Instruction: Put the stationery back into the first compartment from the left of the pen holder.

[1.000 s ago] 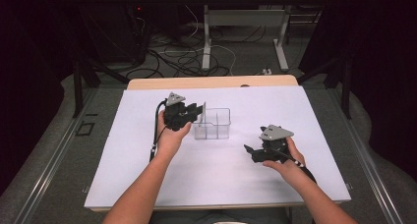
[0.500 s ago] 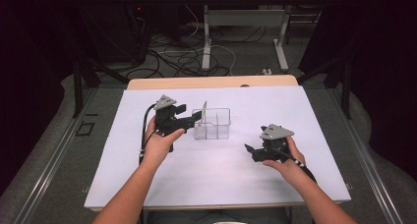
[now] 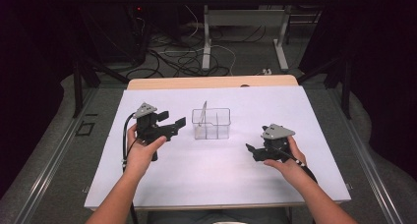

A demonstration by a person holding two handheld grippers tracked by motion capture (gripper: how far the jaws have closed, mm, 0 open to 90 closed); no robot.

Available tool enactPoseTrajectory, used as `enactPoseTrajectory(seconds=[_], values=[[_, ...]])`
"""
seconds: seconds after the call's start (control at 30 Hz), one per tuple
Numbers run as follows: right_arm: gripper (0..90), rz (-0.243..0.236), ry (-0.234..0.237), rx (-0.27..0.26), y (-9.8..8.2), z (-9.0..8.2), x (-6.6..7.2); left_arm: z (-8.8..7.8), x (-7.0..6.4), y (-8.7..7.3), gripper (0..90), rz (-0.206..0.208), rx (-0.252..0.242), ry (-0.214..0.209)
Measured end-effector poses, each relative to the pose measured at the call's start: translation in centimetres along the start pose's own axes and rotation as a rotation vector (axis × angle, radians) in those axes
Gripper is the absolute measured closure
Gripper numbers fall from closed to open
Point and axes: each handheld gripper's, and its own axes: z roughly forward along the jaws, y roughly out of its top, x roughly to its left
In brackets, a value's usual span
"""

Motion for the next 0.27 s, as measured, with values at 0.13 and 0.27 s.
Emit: enactPoseTrajectory(seconds=[0.13,0.27], values=[[12.8,0.003,-0.002,0.007,-0.1,0.0,-0.1,-0.8,0.6,-0.9,14.6,0.023,0.014,0.051],[12.8,0.008,-0.006,0.007,-0.1,-0.1,-0.2,-1.2,1.3,-1.4,2.7,0.046,0.032,0.079]])
